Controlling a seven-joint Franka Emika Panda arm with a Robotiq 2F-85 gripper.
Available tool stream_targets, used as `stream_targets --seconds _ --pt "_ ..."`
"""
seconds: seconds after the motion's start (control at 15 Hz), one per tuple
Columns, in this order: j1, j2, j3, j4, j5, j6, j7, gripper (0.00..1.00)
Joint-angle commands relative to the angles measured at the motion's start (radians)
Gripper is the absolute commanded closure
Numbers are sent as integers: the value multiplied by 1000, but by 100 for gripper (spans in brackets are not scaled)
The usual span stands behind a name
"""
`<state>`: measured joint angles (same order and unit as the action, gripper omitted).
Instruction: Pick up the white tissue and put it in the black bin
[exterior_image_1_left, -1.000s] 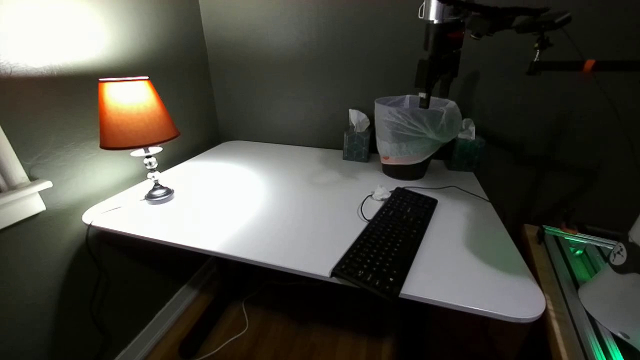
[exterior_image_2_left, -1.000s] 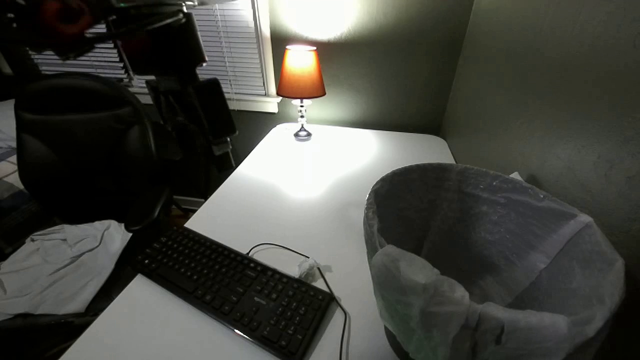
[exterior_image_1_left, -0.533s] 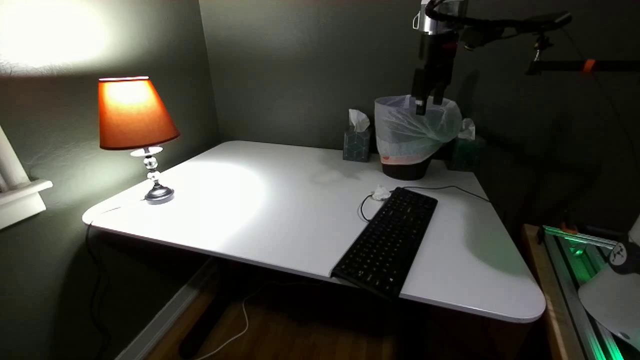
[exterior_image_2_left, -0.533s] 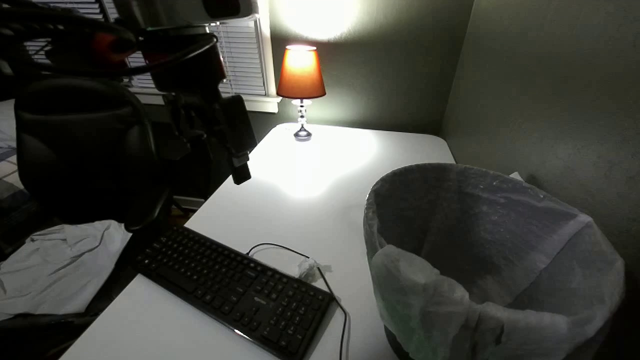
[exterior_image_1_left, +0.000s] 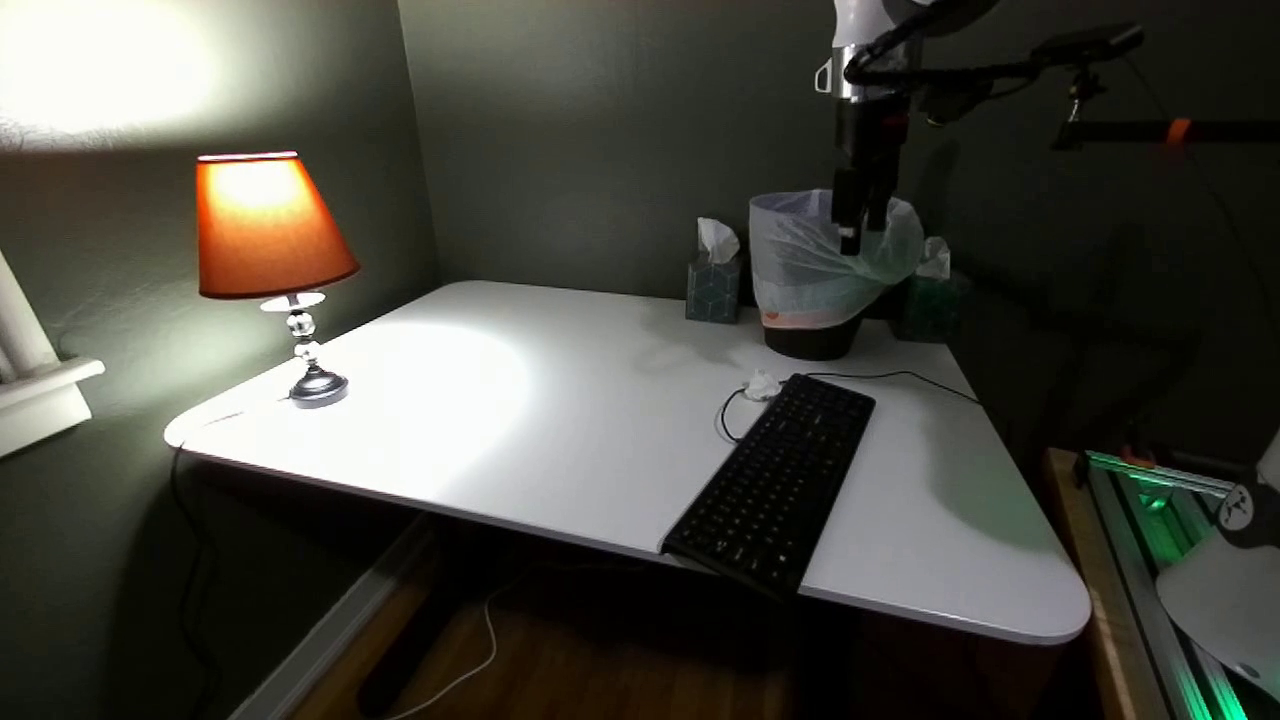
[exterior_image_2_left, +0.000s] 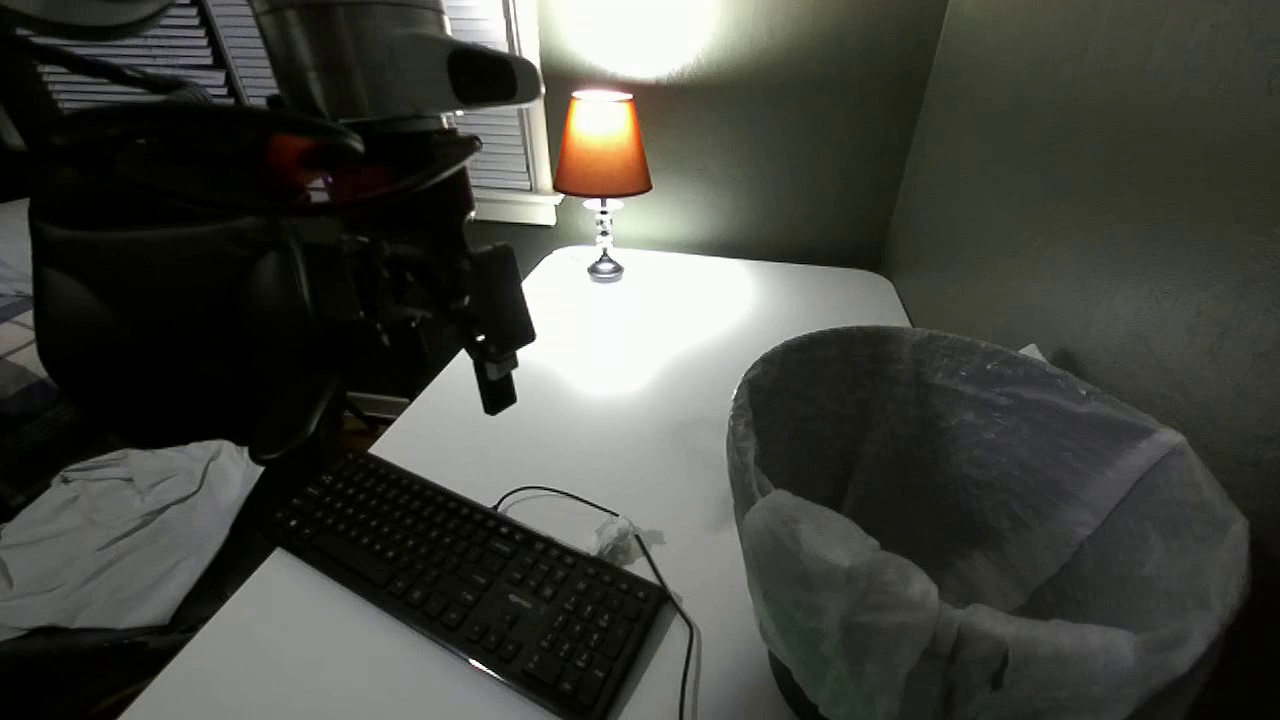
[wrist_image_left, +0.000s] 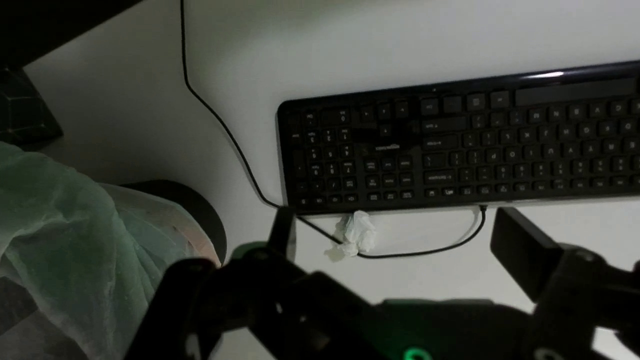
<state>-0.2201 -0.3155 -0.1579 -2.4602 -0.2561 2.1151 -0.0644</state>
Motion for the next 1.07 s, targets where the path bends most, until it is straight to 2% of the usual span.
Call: stream_targets --seconds 0.0,0.27,0.67,0.87,1.0 --pt "4 100 -50 31 -11 32 -137 0" --pt "0 173 -89 32 8 153 -233 0" --pt "-1 308 -103 50 71 343 -323 0" --pt "-10 380 -97 69 128 398 -359 0" --pt "-17 434 -89 96 168 396 -377 0"
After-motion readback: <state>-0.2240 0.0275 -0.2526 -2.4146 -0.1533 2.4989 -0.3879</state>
